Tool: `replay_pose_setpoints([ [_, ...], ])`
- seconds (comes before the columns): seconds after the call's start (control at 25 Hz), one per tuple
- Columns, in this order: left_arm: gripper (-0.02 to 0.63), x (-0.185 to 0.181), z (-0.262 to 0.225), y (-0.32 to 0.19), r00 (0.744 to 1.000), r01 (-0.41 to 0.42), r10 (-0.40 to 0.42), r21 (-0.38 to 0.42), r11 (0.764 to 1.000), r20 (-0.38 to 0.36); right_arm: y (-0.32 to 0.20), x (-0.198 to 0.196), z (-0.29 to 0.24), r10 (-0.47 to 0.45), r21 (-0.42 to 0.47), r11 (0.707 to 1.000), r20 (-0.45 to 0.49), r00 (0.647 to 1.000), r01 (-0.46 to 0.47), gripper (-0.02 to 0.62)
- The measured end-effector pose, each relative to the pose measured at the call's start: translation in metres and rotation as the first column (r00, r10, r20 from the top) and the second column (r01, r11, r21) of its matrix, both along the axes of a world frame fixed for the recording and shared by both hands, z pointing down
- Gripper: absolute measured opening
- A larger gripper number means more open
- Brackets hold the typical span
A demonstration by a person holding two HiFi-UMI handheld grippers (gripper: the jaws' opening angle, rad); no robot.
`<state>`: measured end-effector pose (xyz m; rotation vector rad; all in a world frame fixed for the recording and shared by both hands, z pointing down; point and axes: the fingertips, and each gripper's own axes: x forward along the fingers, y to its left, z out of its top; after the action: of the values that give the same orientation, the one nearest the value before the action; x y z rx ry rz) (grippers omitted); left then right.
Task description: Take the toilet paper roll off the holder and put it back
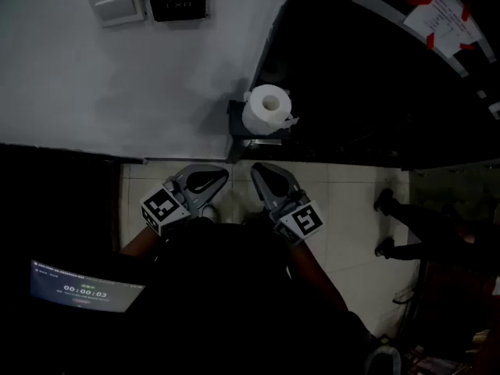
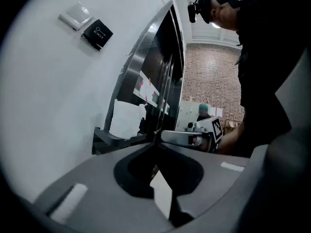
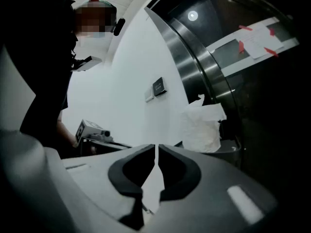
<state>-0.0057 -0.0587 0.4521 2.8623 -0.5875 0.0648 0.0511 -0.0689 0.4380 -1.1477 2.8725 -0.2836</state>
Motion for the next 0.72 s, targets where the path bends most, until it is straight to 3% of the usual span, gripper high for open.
replay_pose_setpoints([
  [0.16, 0.000, -0.002, 0.002, 0.000, 1.000, 0.002, -0.002, -0.001, 1.000, 0.003, -0.015, 0.017, -0.002, 0.093, 0.013, 0.996, -0.001, 0.996, -0.093, 0.045],
  [0.72, 0.000, -0.006, 0.003, -0.001, 1.000, 0.009, -0.009, -0.006, 1.000, 0.001, -0.071, 0.032, -0.035, 0.269, 0.055, 0.962, -0.019, 0.963, -0.267, 0.424],
])
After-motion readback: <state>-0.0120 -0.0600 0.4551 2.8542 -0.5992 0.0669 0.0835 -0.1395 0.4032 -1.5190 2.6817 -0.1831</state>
